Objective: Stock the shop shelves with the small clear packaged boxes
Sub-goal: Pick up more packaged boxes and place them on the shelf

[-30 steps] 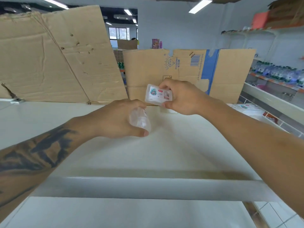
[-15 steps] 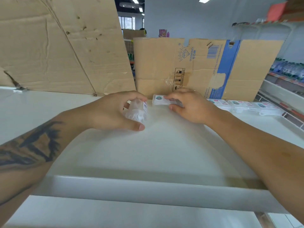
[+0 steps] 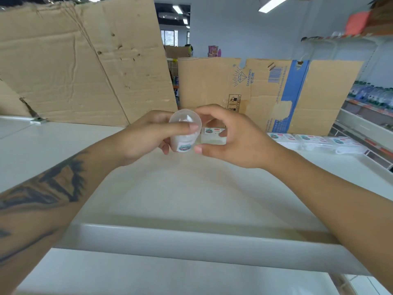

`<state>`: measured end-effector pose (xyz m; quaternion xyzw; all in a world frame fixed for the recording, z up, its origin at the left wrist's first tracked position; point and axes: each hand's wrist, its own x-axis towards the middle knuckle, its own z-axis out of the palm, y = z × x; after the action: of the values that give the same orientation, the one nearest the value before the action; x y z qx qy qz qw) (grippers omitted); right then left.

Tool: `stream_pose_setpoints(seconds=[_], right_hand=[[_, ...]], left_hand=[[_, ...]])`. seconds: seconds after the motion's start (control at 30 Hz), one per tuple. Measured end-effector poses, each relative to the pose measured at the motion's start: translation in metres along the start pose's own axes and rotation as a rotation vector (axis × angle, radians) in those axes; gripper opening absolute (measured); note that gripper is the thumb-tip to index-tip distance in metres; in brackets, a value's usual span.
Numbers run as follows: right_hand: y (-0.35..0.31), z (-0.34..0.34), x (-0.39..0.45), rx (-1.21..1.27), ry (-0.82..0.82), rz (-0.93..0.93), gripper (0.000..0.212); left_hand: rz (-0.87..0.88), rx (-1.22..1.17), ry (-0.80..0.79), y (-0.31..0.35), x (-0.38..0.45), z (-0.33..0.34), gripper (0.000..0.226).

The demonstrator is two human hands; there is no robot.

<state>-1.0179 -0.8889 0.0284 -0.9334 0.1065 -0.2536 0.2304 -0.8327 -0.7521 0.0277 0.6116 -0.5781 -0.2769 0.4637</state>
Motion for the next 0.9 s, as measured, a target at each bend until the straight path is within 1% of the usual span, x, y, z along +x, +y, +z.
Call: stream_pose_setpoints(seconds=[0.07, 0.13, 0.23, 0.33, 0.43, 0.47, 0.6, 0.73, 0.9], right_hand=[[-0.009, 0.004, -0.002, 0.125, 0.015, -0.01, 0.063], [-0.012, 0.006, -0.003, 0.208, 0.037, 0.006, 0.063], [-0.015, 0.005, -0.003, 0.351, 0.016, 0.027, 0.065], [-0.017, 0.003, -0.004, 0.435, -0.002, 0.059, 0.06], [-0.017, 0.002, -0.003, 0.445, 0.026, 0.126, 0.053], [-0.016, 0.001, -0.002, 0.444, 0.044, 0.147, 0.051], [-0.011, 0.0, 0.0, 0.481, 0.088, 0.193, 0.05], [-0.012, 0.005, 0.001, 0.498, 0.1, 0.199, 0.045], [-0.007, 0.011, 0.003, 0.457, 0.155, 0.184, 0.047]], left_hand=[[-0.006, -0.114, -0.004, 0.002, 0.003, 0.002, 0.042], [-0.042, -0.192, -0.041, 0.003, 0.003, 0.006, 0.042], [-0.108, -0.255, -0.097, 0.005, 0.001, 0.01, 0.045], [-0.125, -0.282, -0.086, 0.007, -0.001, 0.012, 0.055], [-0.149, -0.233, -0.047, 0.009, -0.003, 0.009, 0.072], [-0.145, -0.202, -0.025, 0.009, -0.004, 0.007, 0.073], [0.0, 0.01, 0.14, 0.001, -0.01, -0.008, 0.06], [0.027, 0.097, 0.092, -0.011, -0.015, -0.006, 0.061], [0.022, 0.109, 0.118, -0.014, -0.01, 0.0, 0.063]])
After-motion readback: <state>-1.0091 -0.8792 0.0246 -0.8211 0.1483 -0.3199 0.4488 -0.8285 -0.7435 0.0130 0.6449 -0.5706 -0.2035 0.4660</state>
